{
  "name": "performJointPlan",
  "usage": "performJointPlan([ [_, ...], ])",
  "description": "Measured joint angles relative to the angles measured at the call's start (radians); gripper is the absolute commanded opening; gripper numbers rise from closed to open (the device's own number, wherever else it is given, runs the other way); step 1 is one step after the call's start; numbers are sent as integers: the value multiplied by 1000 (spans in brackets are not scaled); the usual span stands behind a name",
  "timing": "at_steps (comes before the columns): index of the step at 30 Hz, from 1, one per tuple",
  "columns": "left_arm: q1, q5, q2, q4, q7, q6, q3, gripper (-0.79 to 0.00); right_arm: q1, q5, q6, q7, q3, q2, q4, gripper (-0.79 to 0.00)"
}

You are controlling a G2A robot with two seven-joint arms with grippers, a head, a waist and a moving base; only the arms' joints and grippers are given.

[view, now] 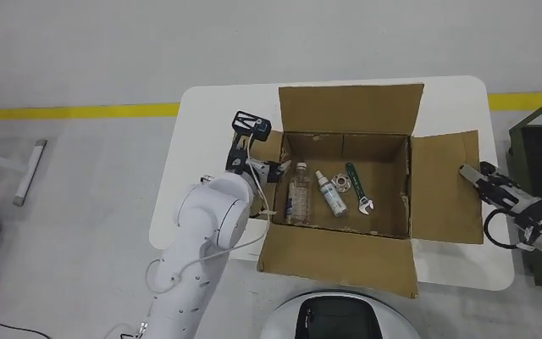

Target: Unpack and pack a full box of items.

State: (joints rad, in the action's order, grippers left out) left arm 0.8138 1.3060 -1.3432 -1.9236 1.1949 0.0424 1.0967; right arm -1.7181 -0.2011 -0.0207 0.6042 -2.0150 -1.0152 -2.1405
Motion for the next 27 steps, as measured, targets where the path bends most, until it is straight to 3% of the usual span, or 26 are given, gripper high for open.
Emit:
performJointPlan([
  [7,-41,-49,-18,-102,33,-22,-95,0,-66,-96,-48,-140,-127,-11,-127,0],
  [11,-63,-69,-31,-107,62,-36,-174,0,-118,-188,-53,-234,-181,-22,-193,0],
  [12,-69,-69,-35,-100,68,-36,-193,0,-129,-209,-51,-254,-190,-25,-205,-160],
  [13,-79,-61,-39,-85,79,-38,-218,0,-142,-238,-55,-280,-200,-28,-211,-413],
  [15,-94,-45,-47,-61,96,-36,-255,0,-156,-285,-62,-322,-209,-33,-211,-785],
  [22,-133,-61,-77,20,154,9,-338,0,-197,-385,-53,-415,-193,-49,-209,-785],
  [27,-133,-73,-77,21,154,9,-339,0,-207,-387,-68,-433,-168,-57,-210,-785],
])
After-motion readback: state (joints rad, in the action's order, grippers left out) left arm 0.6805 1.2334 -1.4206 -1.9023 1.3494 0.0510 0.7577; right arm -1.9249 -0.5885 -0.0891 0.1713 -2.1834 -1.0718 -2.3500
